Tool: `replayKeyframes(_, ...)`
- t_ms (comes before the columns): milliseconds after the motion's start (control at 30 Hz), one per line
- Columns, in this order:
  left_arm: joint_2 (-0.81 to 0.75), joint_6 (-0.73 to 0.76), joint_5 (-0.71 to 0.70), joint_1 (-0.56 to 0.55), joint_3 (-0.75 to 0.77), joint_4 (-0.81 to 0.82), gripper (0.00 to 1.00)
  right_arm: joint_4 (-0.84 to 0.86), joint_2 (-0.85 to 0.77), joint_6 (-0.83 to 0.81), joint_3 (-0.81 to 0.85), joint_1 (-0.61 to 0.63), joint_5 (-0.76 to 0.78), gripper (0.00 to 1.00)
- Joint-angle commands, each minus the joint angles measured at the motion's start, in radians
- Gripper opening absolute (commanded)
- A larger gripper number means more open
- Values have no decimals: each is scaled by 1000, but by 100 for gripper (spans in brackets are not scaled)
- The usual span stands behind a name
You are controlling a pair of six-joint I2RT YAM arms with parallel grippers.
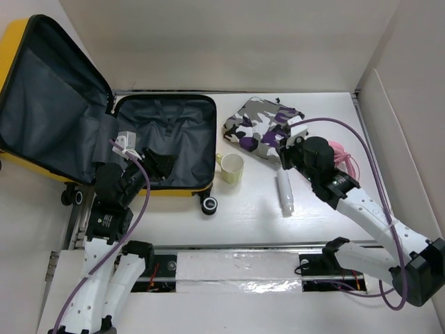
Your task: Pack the luggage
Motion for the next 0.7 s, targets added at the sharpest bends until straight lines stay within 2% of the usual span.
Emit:
replayKeyframes(0, -5, 43, -11, -6, 13, 44, 37, -5, 20, -5, 68, 25, 13, 12)
replayKeyframes(33, -9, 48, -14, -6, 6, 49, 15, -4, 36, -5, 71, 37, 17, 19)
replayKeyframes(67, -12, 54, -19, -6, 0, 55, 0, -4, 46, -7, 75, 37, 22, 39)
replayKeyframes(167, -19, 66, -36, -6, -4, 43, 0, -31, 113, -4, 106, 56, 48, 74)
replayKeyframes(267, -16, 69, -27, -6, -7, 41, 0, -30, 188, 13, 141, 79, 56, 80)
replayKeyframes(300, -16, 73, -27, -6, -5, 38, 7, -22, 205, 16, 148, 79, 51, 80)
replayKeyframes(333, -19, 73, -28, -6, -5, 37, 25, -11, 225, 27, 158, 92, 51, 82)
replayKeyframes(433, -25, 77, -39, -6, -4, 29, 42, 15, 305, 38, 193, 114, 45, 83)
replayKeyframes(667, -34, 82, -38, -6, -7, 23, 43, 47, 506, 58, 289, 132, 38, 77)
